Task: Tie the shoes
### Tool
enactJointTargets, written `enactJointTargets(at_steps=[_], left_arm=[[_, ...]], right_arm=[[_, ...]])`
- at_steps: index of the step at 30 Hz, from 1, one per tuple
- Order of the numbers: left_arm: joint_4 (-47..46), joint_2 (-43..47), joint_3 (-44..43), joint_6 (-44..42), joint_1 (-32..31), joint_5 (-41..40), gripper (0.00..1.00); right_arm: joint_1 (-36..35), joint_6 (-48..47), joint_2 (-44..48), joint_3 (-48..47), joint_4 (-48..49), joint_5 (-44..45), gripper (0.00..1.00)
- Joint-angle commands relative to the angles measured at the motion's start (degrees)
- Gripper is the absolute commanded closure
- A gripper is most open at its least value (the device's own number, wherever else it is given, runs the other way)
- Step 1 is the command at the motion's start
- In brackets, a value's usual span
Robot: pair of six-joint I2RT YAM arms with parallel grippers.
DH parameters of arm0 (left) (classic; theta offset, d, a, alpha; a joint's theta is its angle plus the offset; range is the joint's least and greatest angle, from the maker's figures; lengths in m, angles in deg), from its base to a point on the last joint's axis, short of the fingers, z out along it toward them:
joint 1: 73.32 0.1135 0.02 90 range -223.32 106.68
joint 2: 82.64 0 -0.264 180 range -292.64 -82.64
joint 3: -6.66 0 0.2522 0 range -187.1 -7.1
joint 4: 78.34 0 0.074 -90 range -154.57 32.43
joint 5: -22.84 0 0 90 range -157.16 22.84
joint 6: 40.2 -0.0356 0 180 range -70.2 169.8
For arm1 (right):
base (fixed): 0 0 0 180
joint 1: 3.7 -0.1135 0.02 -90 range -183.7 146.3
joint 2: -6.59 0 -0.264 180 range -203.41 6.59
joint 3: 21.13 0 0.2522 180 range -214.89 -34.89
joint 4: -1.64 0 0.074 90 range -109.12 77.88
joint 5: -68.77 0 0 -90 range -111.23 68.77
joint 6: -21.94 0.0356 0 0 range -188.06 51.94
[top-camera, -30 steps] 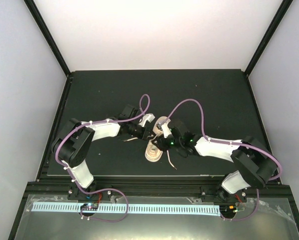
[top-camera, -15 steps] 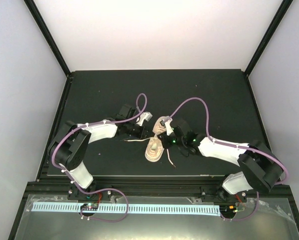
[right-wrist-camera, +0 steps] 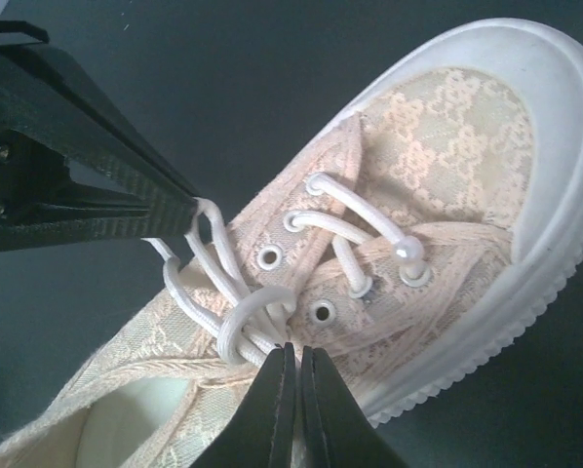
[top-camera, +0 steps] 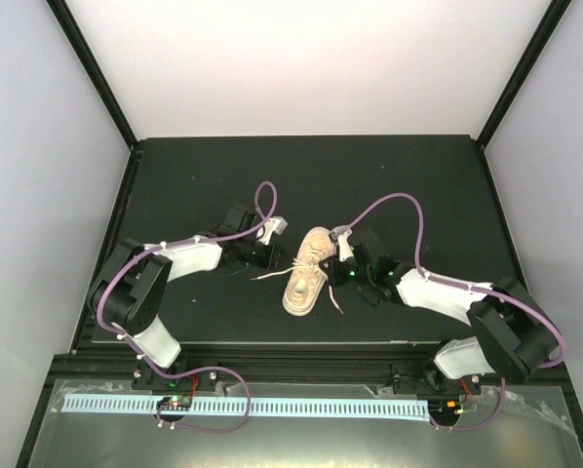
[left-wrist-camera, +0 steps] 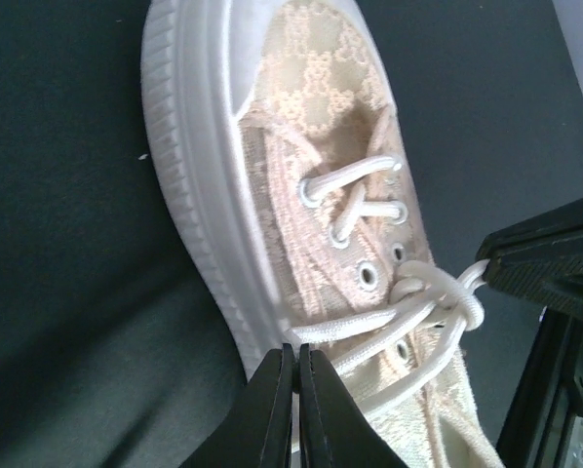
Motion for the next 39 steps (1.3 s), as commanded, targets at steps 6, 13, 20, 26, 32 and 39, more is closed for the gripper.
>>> enactJointTargets(at_steps=[6, 13, 20, 26, 32, 39], left_arm=[[-1.04, 2.54, 2.54, 0.36, 2.73, -5.64, 0.99], [-2.22, 3.45, 4.48, 1.46, 4.70, -8.31, 0.98], [-3.11, 4.32, 6.19, 2.43, 6.59, -10.26, 0.98], [-3.82, 4.79, 7.44, 3.06, 8.18, -10.90, 0.99], [-4.65, 5.30, 8.74, 3.32, 9.64, -10.82, 0.99], [-5.91, 5.99, 9.59, 2.21, 10.02, -8.15, 0.98]], right_arm=[[5.00, 4.34, 1.59, 3.55, 4.84, -5.83, 0.98], [6.17, 4.95, 2.07, 4.80, 4.95, -6.78, 0.98], [7.58, 5.67, 3.05, 6.14, 4.74, -6.97, 0.98], [8.60, 5.64, 4.68, 7.35, 4.02, -6.85, 0.98], [9.32, 5.63, 5.19, 8.26, 3.38, -7.10, 0.98], [9.60, 5.14, 6.13, 8.96, 3.36, -7.96, 0.98]])
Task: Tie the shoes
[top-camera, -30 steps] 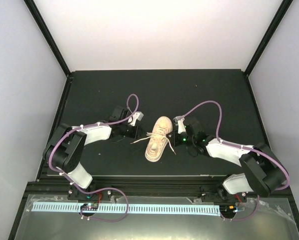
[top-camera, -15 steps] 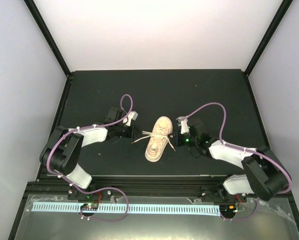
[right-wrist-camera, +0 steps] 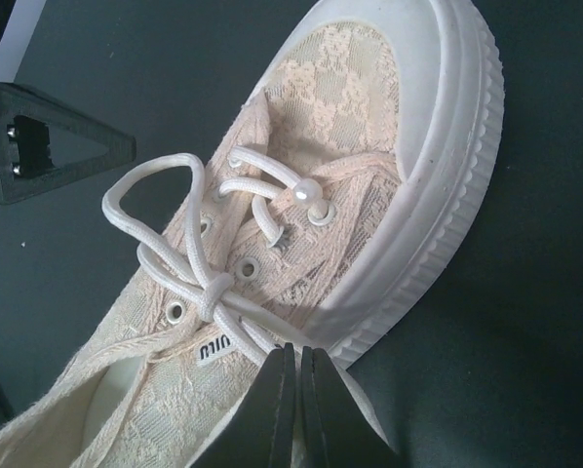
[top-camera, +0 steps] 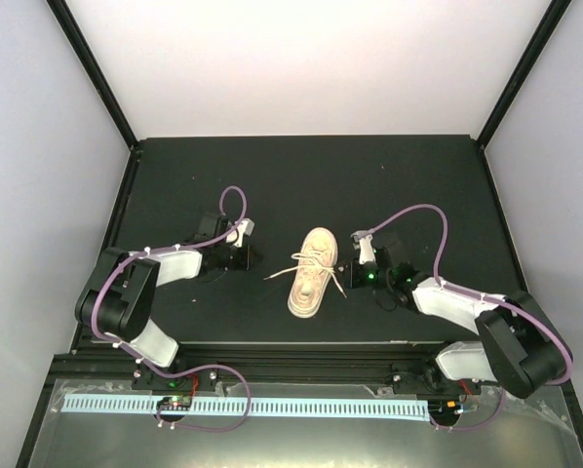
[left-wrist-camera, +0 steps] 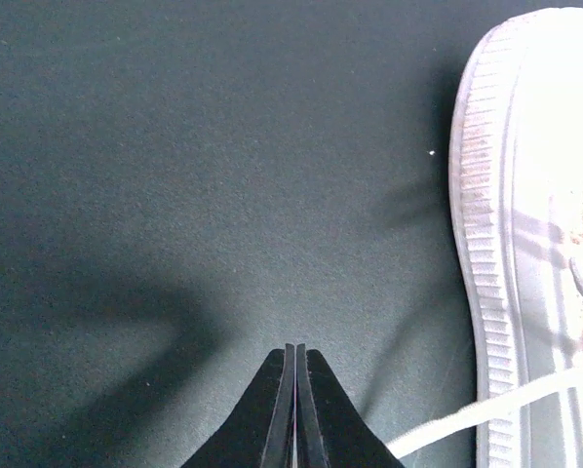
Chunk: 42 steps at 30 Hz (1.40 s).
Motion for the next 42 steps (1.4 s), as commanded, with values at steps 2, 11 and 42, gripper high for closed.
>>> enactJointTargets(at_steps=[2, 11, 42], left_arm=[[-3.87, 2.36, 0.55, -0.83, 0.23, 5.15, 0.98], [-11.88, 3.75, -0.14, -2.47, -3.29, 18.43, 0.45], [-24.65, -12.96, -6.95, 9.31, -9.12, 21.33, 0.52]], right_arm=[[0.67, -0.51, 1.43, 0.60, -0.46, -0.11, 0.98], [0.65, -0.84, 2.14, -1.06, -0.20, -2.02, 0.62], [0.74, 0.47, -3.31, 0.00, 2.87, -7.41, 0.92]])
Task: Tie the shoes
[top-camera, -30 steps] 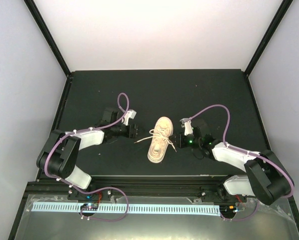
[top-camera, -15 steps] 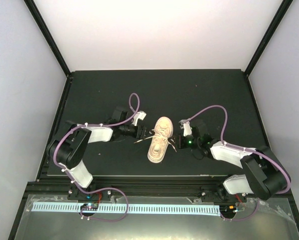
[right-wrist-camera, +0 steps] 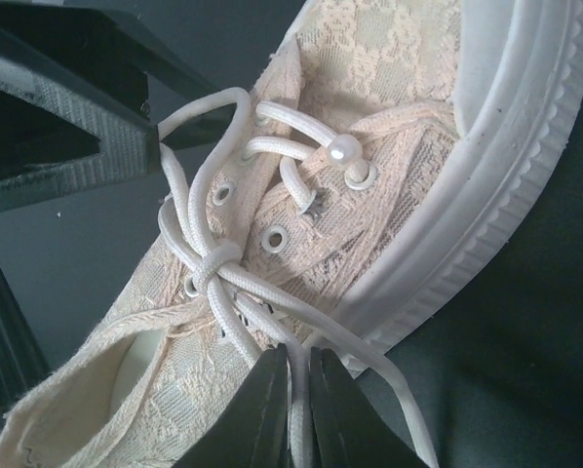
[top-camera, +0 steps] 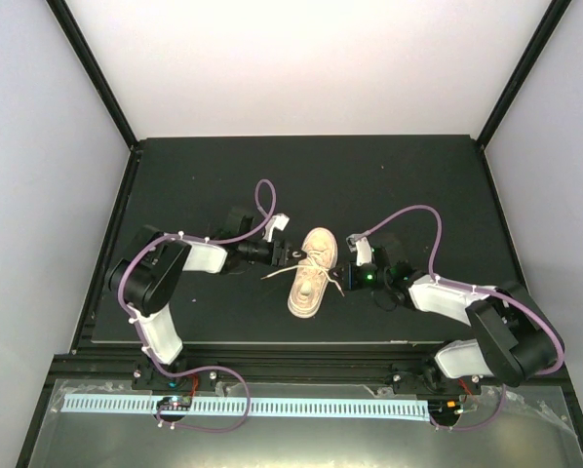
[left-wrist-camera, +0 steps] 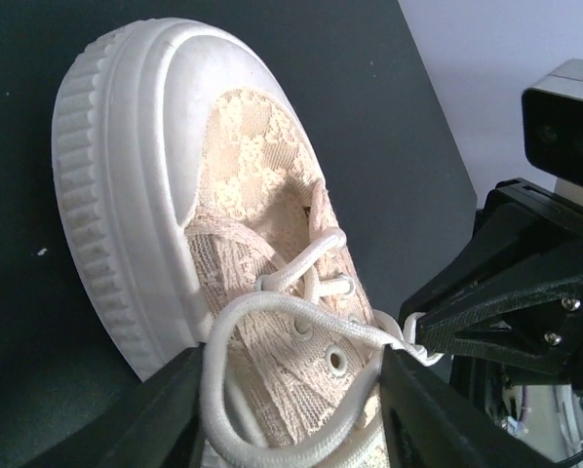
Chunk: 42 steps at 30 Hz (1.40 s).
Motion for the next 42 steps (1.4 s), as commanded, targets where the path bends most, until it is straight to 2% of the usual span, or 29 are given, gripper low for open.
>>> enactJointTargets(at_steps=[1, 3, 7, 9, 14, 25, 37, 42], left_arm=[[-3.51, -1.15, -1.74, 1.80, -0.35, -0.02, 0.55], [-4.06, -1.50, -1.71, 2.85, -0.35, -0.60, 0.66], [-4.45, -1.11, -1.17, 3.45, -0.21, -2.67, 0.89], [-4.20, -0.02, -0.42, 3.34, 0.16, -4.56, 0.98], [-4.29, 2.69, 2.18, 3.83, 1.30, -8.40, 0.99], [-5.07, 5.02, 7.30, 4.92, 5.39, -12.57, 0.98], [-5.57, 4.50, 8.98, 4.80, 7.50, -14.04, 0.98], [-5.95, 5.29, 8.99, 2.92, 7.91, -11.35, 0.98]], right_arm=[[0.20, -0.25, 0.42, 0.09, 0.81, -0.45, 0.94], [0.20, -0.35, 0.90, 0.33, 0.48, -0.16, 0.98], [0.20, -0.90, 2.92, 0.92, -1.17, 1.47, 0.99], [0.20, -1.30, 4.31, 1.25, -2.63, 3.10, 0.98], [0.24, -1.50, 7.36, 2.23, -6.27, 7.21, 0.98], [0.20, -1.19, 11.45, 6.01, -9.73, 9.76, 0.98], [0.20, -0.31, 11.38, 8.16, -8.57, 9.99, 0.99], [0.20, -1.11, 12.25, 7.56, -8.30, 7.72, 0.98]])
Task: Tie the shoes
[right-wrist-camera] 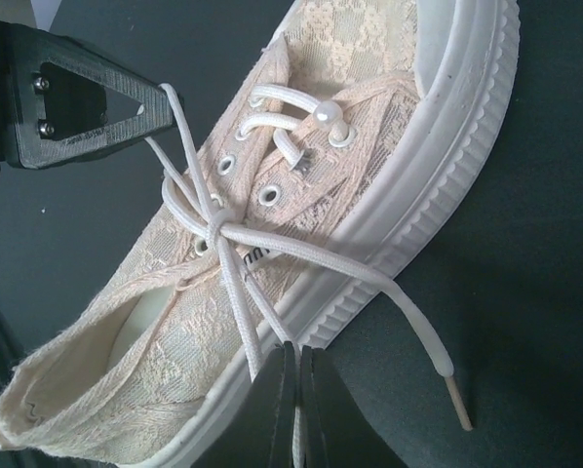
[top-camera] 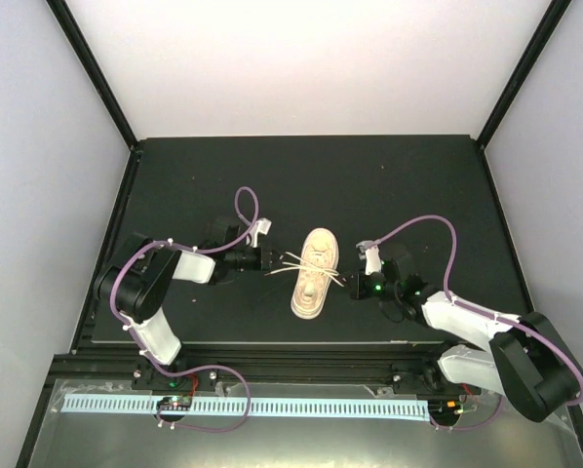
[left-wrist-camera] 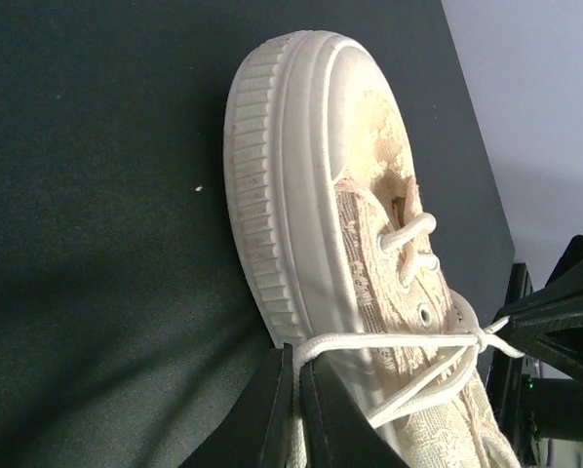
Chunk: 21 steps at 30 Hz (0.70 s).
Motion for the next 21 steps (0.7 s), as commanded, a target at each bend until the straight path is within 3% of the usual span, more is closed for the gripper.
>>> enactJointTargets(at_steps=[1, 2, 3, 4, 5, 6, 8, 10, 15, 21], left_arm=[[0.24, 2.20, -0.14, -4.06, 3.55, -3.11, 0.94], [2.26, 3.07, -1.13, -6.15, 3.40, -2.09, 0.83], [4.45, 4.53, -2.03, -8.06, 3.29, -1.79, 0.62], [6.48, 6.31, -2.68, -10.04, 3.18, -1.83, 0.43], [8.75, 8.33, -3.50, -11.61, 3.09, -2.57, 0.32], [10.82, 10.45, -4.28, -13.12, 3.08, -3.80, 0.14], [15.68, 13.91, -6.47, -15.63, 3.08, -6.29, 0.03], [19.46, 16.42, -8.64, -16.95, 3.20, -9.50, 0.01], [24.59, 16.98, -12.67, -17.26, 7.32, -12.43, 0.01], [21.83, 20.48, -9.55, -13.88, 22.77, -13.61, 0.01]], right_arm=[[0.73, -0.92, 2.00, 0.90, -4.80, -0.39, 0.98], [0.73, -1.65, 3.29, 0.15, -4.59, -2.45, 0.93], [0.73, -2.36, 4.72, -0.67, -4.49, -4.28, 0.81], [0.73, -3.06, 6.14, -1.58, -5.09, -4.94, 0.62], [0.73, -3.81, 7.38, -2.90, -6.10, -4.77, 0.40], [0.73, -4.71, 8.35, -4.29, -7.42, -3.89, 0.29], [0.73, -6.82, 9.23, -7.35, -9.49, -0.81, 0.09], [0.77, -7.80, 8.44, -10.57, -10.85, 3.13, 0.00], [3.76, -10.76, 1.91, -20.29, -13.86, 9.69, 0.00], [20.80, -10.62, -0.70, -21.78, -10.91, 9.91, 0.00]])
